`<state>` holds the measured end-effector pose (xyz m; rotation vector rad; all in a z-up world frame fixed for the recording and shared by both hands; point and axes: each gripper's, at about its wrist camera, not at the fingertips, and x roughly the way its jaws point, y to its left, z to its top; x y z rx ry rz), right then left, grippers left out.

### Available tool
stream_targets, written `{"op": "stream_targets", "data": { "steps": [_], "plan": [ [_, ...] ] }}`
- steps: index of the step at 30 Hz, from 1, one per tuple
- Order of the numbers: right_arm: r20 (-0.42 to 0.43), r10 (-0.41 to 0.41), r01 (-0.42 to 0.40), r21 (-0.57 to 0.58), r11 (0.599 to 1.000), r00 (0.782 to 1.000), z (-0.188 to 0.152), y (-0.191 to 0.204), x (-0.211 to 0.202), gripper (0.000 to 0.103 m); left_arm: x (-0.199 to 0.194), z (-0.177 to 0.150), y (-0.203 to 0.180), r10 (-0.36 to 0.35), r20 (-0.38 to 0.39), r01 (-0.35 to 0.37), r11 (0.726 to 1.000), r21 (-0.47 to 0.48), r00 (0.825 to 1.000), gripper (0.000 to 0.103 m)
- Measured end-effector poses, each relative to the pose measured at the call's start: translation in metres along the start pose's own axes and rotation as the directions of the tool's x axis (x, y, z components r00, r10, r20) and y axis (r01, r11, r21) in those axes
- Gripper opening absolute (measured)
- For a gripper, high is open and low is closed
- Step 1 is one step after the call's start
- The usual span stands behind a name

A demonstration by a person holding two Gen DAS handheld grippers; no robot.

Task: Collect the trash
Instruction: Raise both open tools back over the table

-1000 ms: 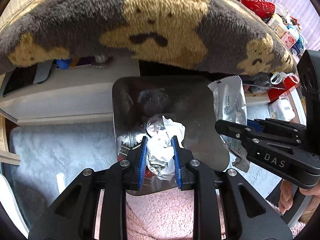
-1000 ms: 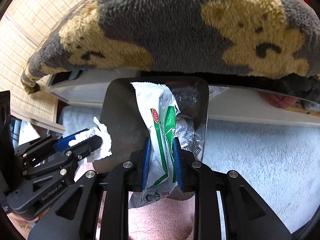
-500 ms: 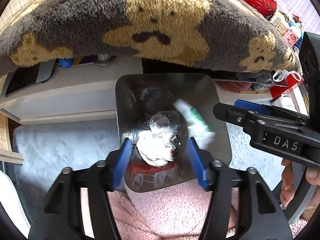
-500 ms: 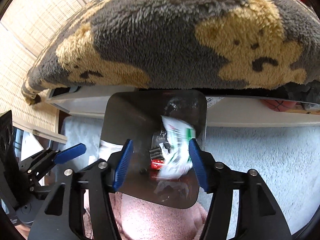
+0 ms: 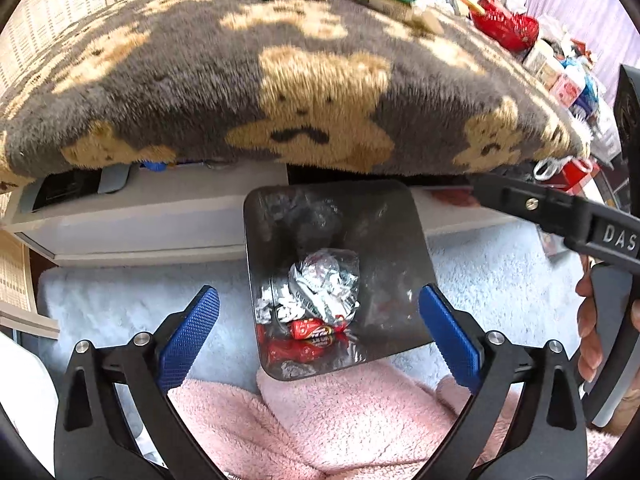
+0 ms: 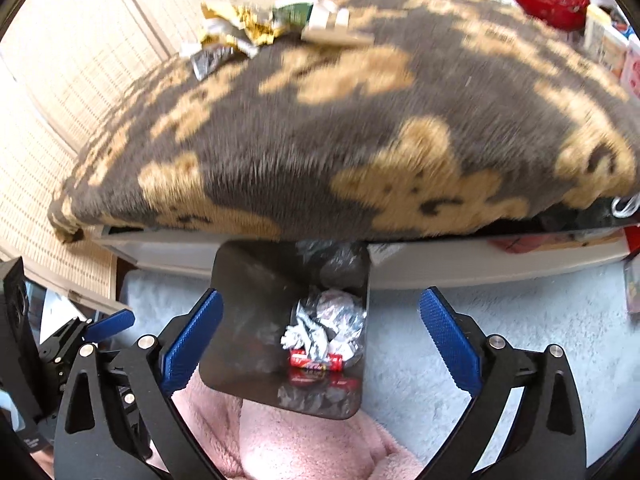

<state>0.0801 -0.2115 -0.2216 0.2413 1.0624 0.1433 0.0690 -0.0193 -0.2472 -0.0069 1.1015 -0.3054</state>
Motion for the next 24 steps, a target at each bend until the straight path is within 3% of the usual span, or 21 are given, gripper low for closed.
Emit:
{"op": "stream_targets", "data": {
  "steps": [10, 24],
  "plan": [
    [0.118, -0.013, 0.016, -0.023, 1.0, 0.993, 0.047, -0.005, -0.029, 0.099, -0.028, 0.044, 0.015, 0.03, 0.101, -0.028, 0.999, -0.027, 0.994, 0.095],
    [0.202, -0.022, 0.036, -0.068, 0.997, 0.979, 0.125, 0.006, -0.012, 0.099, -0.022, 0.139, 0.038, 0.085, 0.201, -0.082, 0.996, -0.024, 0.976, 0.094]
  ]
}}
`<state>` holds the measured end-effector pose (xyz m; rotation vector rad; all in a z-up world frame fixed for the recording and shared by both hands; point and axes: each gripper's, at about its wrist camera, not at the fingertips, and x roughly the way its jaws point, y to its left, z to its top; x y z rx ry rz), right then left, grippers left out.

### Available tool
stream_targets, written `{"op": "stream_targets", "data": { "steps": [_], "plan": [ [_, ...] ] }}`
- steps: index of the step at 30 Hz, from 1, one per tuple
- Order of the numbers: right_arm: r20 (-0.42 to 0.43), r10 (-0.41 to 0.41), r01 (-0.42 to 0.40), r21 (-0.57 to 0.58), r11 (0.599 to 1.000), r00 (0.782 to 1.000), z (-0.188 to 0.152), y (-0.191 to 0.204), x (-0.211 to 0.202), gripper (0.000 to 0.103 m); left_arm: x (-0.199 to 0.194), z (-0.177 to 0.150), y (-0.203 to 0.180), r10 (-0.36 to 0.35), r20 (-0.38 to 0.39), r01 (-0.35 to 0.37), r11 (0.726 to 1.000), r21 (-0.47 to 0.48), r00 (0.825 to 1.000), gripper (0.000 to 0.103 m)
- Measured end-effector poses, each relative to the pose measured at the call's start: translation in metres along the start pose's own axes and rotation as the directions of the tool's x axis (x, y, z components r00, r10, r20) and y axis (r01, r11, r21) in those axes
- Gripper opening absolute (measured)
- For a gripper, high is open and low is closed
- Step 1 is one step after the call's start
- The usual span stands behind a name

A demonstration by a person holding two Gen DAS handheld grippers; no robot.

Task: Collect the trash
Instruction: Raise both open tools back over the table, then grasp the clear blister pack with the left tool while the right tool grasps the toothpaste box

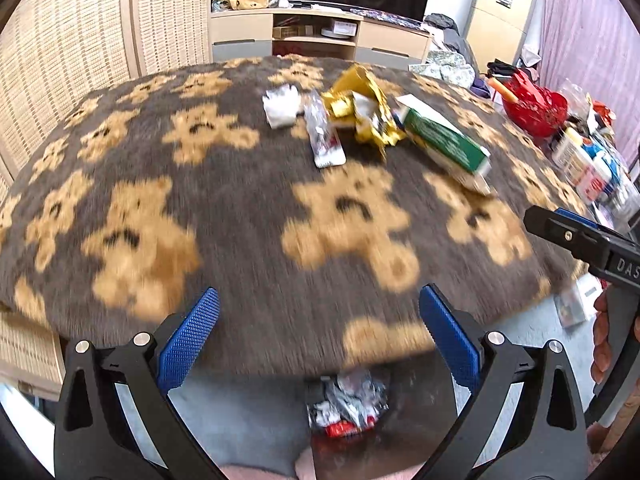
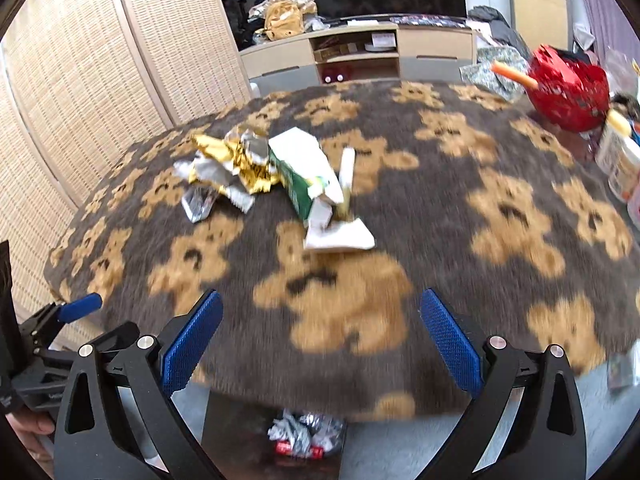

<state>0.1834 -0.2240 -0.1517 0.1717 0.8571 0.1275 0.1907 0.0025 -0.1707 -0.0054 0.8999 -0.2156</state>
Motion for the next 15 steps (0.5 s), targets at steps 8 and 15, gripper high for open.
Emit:
{"op": "stream_targets", "data": {
  "steps": [8, 15],
  "plan": [
    [0.033, -0.013, 0.013, -0.019, 1.0, 0.999, 0.036, 0.003, 0.033, 0.099, 0.033, 0.043, 0.01, 0.004, 0.003, -0.004, 1.0, -0.002, 1.0, 0.086],
    [0.021, -0.056, 0.057, -0.088, 0.994, 0.998, 0.051, 0.014, 0.066, 0.089, 0.07, 0.067, 0.015, 0.003, -0.023, -0.003, 1.0, 0.01, 1.0, 0.06]
  ]
}}
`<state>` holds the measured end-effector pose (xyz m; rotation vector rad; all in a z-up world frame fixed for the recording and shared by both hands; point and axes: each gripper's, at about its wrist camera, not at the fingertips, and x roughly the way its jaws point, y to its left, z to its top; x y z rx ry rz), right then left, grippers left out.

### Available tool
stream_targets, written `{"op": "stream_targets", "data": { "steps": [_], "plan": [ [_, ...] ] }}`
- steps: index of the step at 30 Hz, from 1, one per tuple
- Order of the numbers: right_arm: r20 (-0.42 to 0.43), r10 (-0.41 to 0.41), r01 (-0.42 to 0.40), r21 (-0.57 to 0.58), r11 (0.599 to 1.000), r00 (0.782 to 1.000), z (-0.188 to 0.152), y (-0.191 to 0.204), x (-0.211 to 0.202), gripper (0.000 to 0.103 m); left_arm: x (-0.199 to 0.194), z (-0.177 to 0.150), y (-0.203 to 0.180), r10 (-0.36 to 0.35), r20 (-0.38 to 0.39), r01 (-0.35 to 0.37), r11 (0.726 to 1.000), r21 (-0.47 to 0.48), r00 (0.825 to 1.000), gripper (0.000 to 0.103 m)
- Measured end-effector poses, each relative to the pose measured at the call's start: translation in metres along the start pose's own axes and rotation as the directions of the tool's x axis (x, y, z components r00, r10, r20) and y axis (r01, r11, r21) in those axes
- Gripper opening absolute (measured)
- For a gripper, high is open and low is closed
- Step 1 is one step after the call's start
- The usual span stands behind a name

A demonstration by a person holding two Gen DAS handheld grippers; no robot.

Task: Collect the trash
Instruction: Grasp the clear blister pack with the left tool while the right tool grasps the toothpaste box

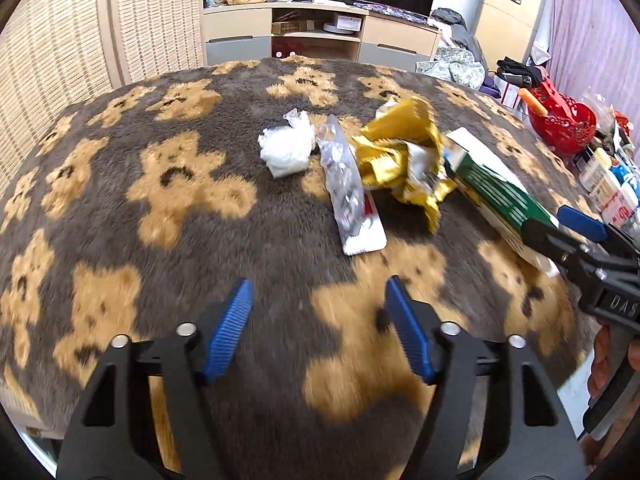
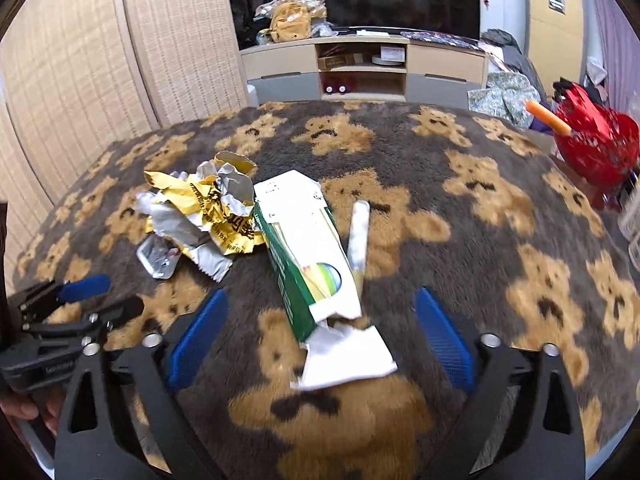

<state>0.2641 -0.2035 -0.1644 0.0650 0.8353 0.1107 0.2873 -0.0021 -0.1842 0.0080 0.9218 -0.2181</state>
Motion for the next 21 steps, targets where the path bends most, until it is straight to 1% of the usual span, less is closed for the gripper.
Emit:
{"op": "stream_targets", "data": {
  "steps": [2, 3, 7, 8, 9, 10, 11, 12, 13, 14, 19, 21],
  "plan": [
    [-0.005, 0.01, -0.01, 0.0, 1.0, 1.0, 0.003, 0.001, 0.008, 0.081, 0.007, 0.007, 0.001, -0.007, 0.004, 0.007, 1.0, -0.002, 1.0, 0.055],
    [-0.008, 0.014, -0.014, 0.0, 1.0, 1.0, 0.004, 0.002, 0.01, 0.08, 0.01, 0.011, 0.0, -0.012, 0.007, 0.012, 1.0, -0.003, 1.0, 0.054],
    [-0.015, 0.029, -0.029, -0.016, 0.999, 0.999, 0.006, 0.006, 0.019, 0.069, 0.018, 0.022, -0.002, -0.03, 0.022, 0.03, 1.0, 0.001, 0.999, 0.049],
    [-0.018, 0.03, -0.03, -0.021, 0.999, 0.999, 0.007, 0.007, 0.02, 0.065, 0.02, 0.024, -0.003, -0.031, 0.025, 0.031, 1.0, 0.004, 0.999, 0.044],
    [-0.024, 0.031, -0.032, -0.028, 0.999, 0.999, 0.007, 0.008, 0.024, 0.063, 0.023, 0.027, -0.003, -0.033, 0.028, 0.032, 0.999, 0.009, 0.999, 0.039],
    [-0.029, 0.032, -0.033, -0.031, 0.999, 0.999, 0.008, 0.009, 0.026, 0.056, 0.025, 0.029, -0.004, -0.036, 0.029, 0.035, 0.999, 0.015, 0.999, 0.035],
    [-0.035, 0.033, -0.034, -0.034, 0.999, 0.999, 0.008, 0.009, 0.029, 0.048, 0.027, 0.03, -0.006, -0.037, 0.026, 0.037, 0.999, 0.027, 0.999, 0.026],
    [-0.044, 0.036, -0.037, -0.037, 0.999, 0.998, 0.007, 0.009, 0.031, 0.045, 0.029, 0.031, -0.006, -0.038, 0.023, 0.037, 0.999, 0.034, 0.999, 0.015],
    [-0.049, 0.039, -0.041, -0.038, 0.998, 0.998, 0.007, 0.01, 0.032, 0.042, 0.03, 0.031, -0.007, -0.036, 0.019, 0.035, 0.999, 0.041, 0.999, 0.009],
    [-0.05, 0.042, -0.044, -0.04, 0.998, 0.998, 0.006, 0.01, 0.032, 0.039, 0.031, 0.031, -0.008, -0.029, 0.017, 0.028, 0.998, 0.05, 0.999, 0.008],
    [-0.036, 0.048, -0.049, -0.037, 0.998, 0.998, 0.004, 0.009, 0.024, 0.036, 0.018, 0.028, -0.009, -0.012, 0.04, 0.009, 0.998, 0.07, 0.999, 0.007],
    [-0.026, 0.048, -0.049, -0.035, 0.998, 0.998, 0.005, 0.01, 0.018, 0.033, 0.009, 0.026, -0.01, 0.0, 0.05, -0.004, 0.997, 0.078, 0.999, 0.006]
  ]
}}
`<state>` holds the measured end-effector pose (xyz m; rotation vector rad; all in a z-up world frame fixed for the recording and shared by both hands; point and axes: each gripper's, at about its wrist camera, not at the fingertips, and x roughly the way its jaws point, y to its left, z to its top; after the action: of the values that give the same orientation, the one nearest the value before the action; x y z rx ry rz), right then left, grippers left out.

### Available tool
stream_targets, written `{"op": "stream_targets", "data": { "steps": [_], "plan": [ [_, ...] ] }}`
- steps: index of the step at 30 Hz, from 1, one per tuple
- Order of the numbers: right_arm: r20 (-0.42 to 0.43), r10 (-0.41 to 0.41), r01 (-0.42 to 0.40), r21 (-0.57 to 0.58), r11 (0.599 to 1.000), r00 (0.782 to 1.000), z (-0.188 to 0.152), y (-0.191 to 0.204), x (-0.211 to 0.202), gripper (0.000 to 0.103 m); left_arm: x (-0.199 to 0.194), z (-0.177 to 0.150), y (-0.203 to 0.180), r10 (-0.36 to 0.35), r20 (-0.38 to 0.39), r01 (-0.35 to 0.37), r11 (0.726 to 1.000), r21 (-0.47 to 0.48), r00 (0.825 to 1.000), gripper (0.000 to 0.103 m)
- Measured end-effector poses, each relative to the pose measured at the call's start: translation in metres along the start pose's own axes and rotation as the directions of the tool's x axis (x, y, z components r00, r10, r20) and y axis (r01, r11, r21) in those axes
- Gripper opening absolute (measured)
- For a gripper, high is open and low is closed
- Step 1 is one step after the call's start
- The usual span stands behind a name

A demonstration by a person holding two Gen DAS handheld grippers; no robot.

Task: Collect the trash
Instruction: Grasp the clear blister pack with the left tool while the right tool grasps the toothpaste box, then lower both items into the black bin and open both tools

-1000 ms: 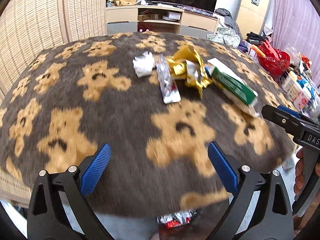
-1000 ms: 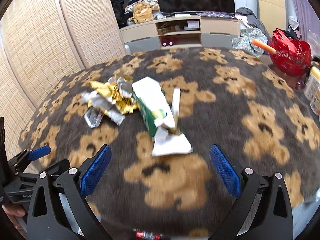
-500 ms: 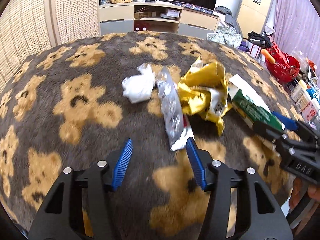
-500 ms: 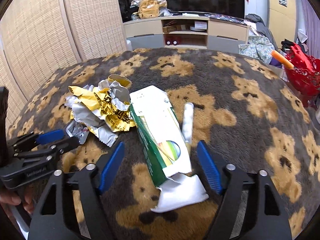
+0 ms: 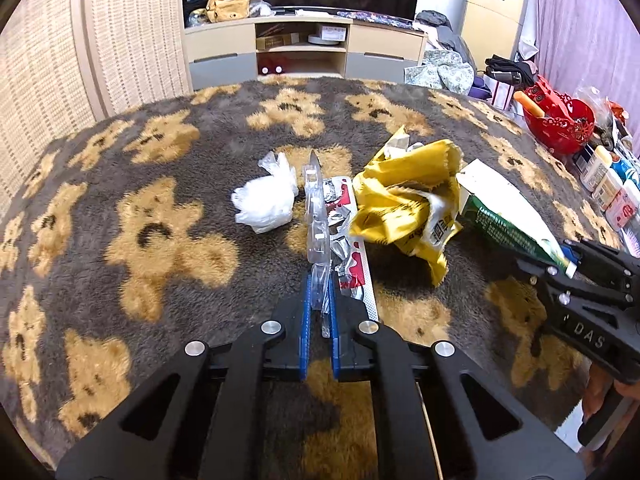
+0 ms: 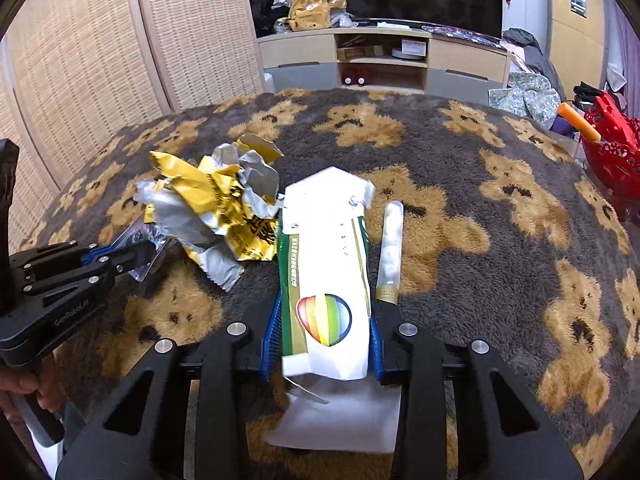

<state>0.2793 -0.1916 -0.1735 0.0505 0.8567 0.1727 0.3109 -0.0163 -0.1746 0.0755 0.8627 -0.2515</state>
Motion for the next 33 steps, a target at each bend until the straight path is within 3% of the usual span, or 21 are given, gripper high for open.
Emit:
{"op": "stream_targets", "data": {
  "steps": [9, 16, 21, 33],
  "plan": [
    [0.078, 0.004, -0.002, -0.033, 0.999, 0.997, 0.003, 0.013, -0.057, 0.033, -0.065, -0.006, -0.012, 0.034, 0.078, -0.035, 0.999, 0.021, 0.996, 0.006],
    [0.118, 0.018, -0.014, -0.029, 0.999, 0.993, -0.01, 0.017, -0.105, 0.033, -0.121, -0.029, -0.027, 0.021, 0.123, -0.025, 0.999, 0.03, 0.992, 0.006],
    [0.13, 0.026, -0.023, -0.028, 0.999, 0.991, -0.033, 0.022, -0.139, 0.033, -0.148, -0.057, -0.042, 0.008, 0.127, -0.013, 0.999, 0.037, 0.992, 0.006],
    [0.066, 0.051, -0.053, 0.02, 0.998, 0.996, -0.105, 0.021, -0.172, 0.033, -0.175, -0.136, -0.072, -0.029, 0.077, 0.027, 0.999, 0.038, 0.997, 0.007]
  ]
}}
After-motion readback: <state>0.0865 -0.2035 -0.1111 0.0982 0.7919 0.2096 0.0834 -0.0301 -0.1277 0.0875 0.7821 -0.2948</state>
